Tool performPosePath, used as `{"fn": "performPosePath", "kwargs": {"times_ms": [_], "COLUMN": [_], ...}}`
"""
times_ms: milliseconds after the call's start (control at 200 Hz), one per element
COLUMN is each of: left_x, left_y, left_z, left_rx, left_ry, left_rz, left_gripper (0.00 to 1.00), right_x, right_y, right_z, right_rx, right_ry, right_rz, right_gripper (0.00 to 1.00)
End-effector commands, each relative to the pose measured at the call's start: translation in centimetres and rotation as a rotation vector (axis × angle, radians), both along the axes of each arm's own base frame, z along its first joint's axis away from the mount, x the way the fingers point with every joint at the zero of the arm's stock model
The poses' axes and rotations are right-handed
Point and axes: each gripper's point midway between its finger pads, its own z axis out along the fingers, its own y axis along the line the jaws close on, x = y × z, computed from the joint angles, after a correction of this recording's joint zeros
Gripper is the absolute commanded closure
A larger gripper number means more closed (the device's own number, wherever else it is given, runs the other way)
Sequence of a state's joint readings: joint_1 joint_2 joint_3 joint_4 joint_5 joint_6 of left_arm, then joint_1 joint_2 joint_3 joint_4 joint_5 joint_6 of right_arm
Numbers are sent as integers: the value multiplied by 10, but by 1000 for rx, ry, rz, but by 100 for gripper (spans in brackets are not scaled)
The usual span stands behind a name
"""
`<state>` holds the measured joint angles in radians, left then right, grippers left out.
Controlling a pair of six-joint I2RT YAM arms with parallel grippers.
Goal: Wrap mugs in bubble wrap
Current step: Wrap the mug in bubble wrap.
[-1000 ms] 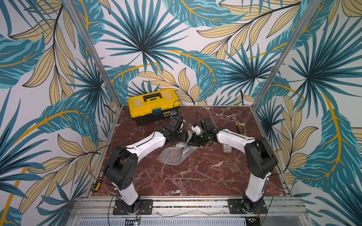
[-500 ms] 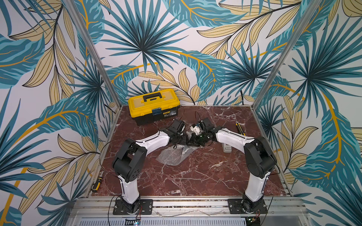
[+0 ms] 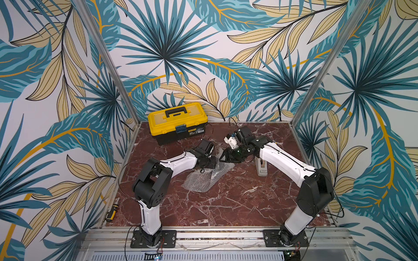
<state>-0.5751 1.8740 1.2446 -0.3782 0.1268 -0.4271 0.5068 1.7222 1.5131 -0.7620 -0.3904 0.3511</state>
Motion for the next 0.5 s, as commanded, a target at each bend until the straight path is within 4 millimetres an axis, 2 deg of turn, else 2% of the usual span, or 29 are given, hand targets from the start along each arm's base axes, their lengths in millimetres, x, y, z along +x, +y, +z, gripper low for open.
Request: {"fn": "performPosePath", "kwargs": {"times_ms": [0, 175, 220, 391, 496], "left_x": [-3, -2, -2, -2, -2], "left_y": [1, 1, 1, 1, 1], "left_z": [-7, -6, -5, 2, 13], "left_rx": [21, 20, 19, 6, -11], "left_ry": [13, 11, 10, 0, -18], "left_rz": [-9, -9, -9, -6, -1], "left_gripper": [51, 51, 51, 51, 51], "right_x": [0, 27, 32, 35, 27], "right_y": [-31, -38, -38, -26, -16], "right_z": [-20, -41, -46, -40, -27], "right_rx": [-179, -213, -207, -109, -16], "right_ry": [20, 16, 18, 15, -7], "right_rz": [13, 0, -11, -21, -22], "right_gripper": [51, 51, 54, 89, 100]}}
